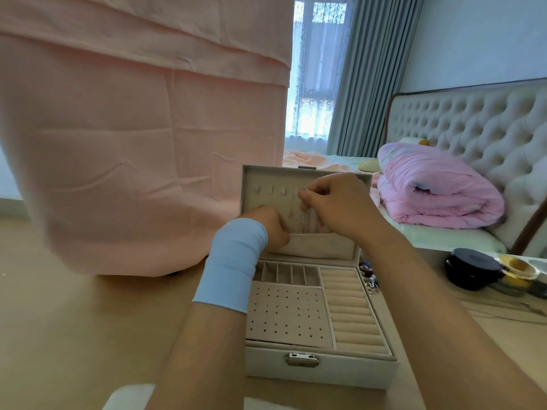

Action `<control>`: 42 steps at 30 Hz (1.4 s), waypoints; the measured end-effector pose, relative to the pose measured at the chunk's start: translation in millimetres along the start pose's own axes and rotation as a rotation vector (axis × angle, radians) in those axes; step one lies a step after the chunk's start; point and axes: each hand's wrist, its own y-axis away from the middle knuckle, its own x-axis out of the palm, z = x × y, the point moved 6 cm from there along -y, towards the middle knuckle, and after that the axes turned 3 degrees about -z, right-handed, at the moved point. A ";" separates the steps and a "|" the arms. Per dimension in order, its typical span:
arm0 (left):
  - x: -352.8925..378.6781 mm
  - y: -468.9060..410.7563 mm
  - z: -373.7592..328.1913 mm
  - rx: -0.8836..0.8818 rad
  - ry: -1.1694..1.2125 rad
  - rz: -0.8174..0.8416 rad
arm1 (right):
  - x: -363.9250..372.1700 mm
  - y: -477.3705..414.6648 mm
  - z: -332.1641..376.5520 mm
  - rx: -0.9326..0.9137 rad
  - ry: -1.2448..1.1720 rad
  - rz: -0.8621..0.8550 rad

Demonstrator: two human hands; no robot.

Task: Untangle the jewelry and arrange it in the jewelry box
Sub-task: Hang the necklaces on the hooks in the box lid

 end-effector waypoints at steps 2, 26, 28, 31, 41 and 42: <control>-2.6 0.1 1.6 0.005 -0.007 0.001 | 5.2 -5.0 2.0 -0.020 0.064 0.001; 21.2 17.6 -89.4 0.318 0.157 -0.173 | -69.8 61.2 -91.3 0.164 0.150 0.187; 43.9 25.6 -112.5 0.361 0.180 -0.111 | -85.2 73.3 -118.4 0.233 0.255 0.228; 79.0 32.9 -137.8 0.377 0.143 -0.005 | -102.9 92.8 -160.0 0.350 0.374 0.282; 162.9 24.3 -201.2 0.481 -0.269 0.157 | -106.0 113.0 -219.6 0.469 0.530 0.365; 169.4 22.6 -207.5 0.500 -0.327 0.182 | -105.9 114.5 -222.8 0.474 0.526 0.376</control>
